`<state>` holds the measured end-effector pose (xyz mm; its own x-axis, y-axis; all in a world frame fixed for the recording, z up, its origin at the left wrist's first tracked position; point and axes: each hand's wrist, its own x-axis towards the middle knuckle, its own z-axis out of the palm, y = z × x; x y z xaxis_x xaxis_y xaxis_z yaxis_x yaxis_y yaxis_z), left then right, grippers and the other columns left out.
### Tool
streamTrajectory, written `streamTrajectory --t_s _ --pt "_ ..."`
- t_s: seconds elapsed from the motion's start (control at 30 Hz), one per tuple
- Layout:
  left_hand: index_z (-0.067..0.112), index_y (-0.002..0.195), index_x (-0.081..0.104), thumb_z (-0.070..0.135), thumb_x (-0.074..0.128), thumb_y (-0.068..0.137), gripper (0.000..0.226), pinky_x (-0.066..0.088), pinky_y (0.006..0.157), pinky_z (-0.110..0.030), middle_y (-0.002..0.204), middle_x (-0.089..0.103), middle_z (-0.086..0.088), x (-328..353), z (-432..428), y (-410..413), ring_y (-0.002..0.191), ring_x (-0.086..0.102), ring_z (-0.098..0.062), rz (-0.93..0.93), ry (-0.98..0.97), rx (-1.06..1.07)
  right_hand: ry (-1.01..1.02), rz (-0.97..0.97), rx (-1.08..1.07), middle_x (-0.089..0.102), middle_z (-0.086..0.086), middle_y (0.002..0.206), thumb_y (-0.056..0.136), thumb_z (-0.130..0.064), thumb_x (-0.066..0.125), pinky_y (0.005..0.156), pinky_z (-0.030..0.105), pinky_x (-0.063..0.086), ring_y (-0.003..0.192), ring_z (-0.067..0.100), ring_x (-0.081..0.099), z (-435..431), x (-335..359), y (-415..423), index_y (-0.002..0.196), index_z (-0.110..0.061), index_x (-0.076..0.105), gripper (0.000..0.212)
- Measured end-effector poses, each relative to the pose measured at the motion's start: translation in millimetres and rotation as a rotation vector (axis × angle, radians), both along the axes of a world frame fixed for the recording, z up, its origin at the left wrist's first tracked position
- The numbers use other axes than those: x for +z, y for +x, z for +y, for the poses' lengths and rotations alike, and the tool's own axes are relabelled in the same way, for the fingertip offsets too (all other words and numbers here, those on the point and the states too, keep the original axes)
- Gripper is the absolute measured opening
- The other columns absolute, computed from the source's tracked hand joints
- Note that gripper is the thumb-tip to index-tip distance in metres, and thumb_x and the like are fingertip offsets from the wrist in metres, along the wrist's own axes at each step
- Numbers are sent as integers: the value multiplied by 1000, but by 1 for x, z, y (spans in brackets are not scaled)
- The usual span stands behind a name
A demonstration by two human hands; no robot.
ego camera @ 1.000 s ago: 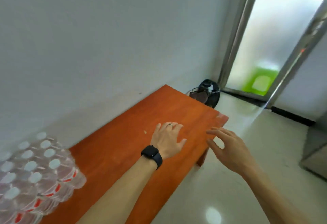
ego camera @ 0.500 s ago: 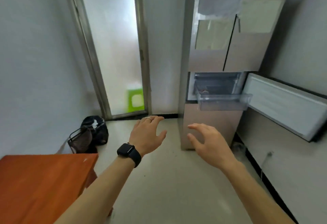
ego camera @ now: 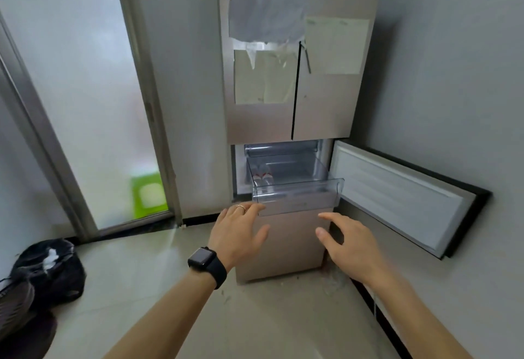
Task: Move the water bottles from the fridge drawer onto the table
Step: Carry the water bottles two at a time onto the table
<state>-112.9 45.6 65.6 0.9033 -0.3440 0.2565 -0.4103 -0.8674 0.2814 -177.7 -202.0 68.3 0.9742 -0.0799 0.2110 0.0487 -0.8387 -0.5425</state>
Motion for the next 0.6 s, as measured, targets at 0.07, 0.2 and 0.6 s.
streamTrajectory --t_s 0.07,0.2,0.6 --pt "34 148 39 51 47 99 53 30 118 -39 149 46 6 -3 -16 39 139 39 -16 16 -6 2 12 17 -7 54 -16 140 98 -49 53 108 32 39 134 10 45 -23 -1 34 139 -37 53 43" --pt "33 149 38 50 46 100 53 32 117 -39 149 47 6 -6 -41 108 138 41 -16 43 -5 20 53 32 -30 54 -18 139 98 -49 53 108 32 40 132 9 46 -58 1 94 138 -39 52 41" --pt "30 149 38 49 44 101 52 36 113 -37 147 48 2 -50 -82 273 136 43 -18 151 7 86 159 132 14 52 -17 143 98 -47 55 109 33 39 136 8 43 -105 -32 271 139 -39 52 41"
